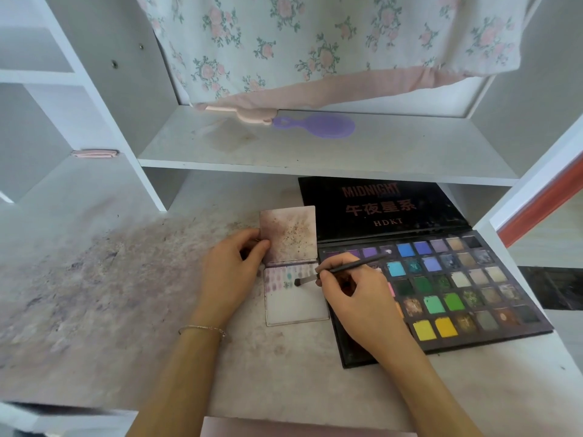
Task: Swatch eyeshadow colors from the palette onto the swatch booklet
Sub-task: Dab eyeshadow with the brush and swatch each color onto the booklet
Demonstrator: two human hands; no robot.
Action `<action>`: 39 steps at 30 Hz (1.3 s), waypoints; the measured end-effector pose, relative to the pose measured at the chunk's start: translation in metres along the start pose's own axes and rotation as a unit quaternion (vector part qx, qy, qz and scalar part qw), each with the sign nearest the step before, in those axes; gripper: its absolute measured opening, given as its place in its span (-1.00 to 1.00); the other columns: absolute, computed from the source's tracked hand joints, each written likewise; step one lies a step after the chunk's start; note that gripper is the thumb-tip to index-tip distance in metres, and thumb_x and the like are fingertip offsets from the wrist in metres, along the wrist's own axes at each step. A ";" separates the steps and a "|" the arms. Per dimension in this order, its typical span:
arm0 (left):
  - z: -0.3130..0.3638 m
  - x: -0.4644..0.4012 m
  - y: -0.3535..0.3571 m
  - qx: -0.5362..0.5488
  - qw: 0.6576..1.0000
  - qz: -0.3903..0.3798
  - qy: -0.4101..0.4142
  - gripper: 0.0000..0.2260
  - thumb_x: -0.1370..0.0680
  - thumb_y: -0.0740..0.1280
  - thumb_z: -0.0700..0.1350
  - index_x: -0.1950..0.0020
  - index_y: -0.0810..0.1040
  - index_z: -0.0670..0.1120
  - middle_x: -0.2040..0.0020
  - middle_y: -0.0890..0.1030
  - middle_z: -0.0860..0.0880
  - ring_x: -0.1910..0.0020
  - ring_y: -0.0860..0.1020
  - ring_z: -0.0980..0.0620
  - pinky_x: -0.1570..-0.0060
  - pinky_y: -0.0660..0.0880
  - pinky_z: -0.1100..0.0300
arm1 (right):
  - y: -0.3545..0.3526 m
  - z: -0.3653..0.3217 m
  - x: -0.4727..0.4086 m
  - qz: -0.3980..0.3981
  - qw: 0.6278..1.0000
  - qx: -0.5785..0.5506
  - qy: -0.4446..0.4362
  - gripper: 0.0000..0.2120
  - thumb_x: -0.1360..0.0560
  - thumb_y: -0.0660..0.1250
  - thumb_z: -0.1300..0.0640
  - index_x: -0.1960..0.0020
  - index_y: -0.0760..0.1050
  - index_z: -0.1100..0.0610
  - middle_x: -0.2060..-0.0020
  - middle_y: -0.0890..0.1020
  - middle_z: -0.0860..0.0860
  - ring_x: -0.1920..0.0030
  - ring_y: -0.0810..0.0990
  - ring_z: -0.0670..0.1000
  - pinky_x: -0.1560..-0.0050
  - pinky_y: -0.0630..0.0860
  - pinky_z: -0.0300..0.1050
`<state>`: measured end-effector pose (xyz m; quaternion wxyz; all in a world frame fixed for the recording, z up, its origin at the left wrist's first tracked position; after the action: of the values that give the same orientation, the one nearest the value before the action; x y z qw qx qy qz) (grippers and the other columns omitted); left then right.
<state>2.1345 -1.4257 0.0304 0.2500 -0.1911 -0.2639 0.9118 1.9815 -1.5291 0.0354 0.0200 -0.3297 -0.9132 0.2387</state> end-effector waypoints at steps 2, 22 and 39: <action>0.000 0.000 0.000 -0.005 1.000 0.002 -0.001 -0.91 -0.49 0.34 -0.16 0.07 0.60 0.00 0.29 0.56 0.20 0.25 0.50 0.32 0.26 0.35 0.53 | 0.000 0.000 0.000 -0.003 1.000 0.011 -0.002 -0.76 -0.48 0.26 0.19 0.22 0.40 -0.15 0.30 0.58 -0.14 0.17 0.53 -0.25 0.23 0.44 -0.49; 0.000 0.001 -0.001 -0.016 1.000 0.002 -0.001 -0.87 -0.49 0.34 -0.15 0.00 0.62 -0.05 0.21 0.60 0.13 0.24 0.49 0.32 0.22 0.35 0.48 | 0.001 0.002 -0.001 0.001 1.000 0.022 0.003 -0.78 -0.48 0.25 0.16 0.21 0.41 -0.15 0.30 0.59 -0.07 0.20 0.52 -0.16 0.20 0.50 -0.28; 0.002 0.001 0.000 -0.001 1.000 -0.005 -0.005 -0.88 -0.50 0.33 -0.16 0.01 0.62 -0.03 0.23 0.60 0.15 0.22 0.53 0.29 0.23 0.38 0.50 | -0.026 -0.007 0.008 0.121 0.988 -0.075 -0.064 -0.76 -0.49 0.25 0.22 0.09 0.50 -0.14 0.26 0.60 -0.16 0.20 0.57 -0.14 0.22 0.46 -0.40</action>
<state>2.1328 -1.4255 0.0319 0.2529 -0.1859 -0.2667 0.9112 1.9611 -1.5386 0.0521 -0.0921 -0.4223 -0.8815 0.1902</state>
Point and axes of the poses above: each hand's wrist, its own x-axis away from the middle knuckle, its own y-axis out of the palm, z = x × y, the point moved 7 cm from there along -x, towards the middle knuckle
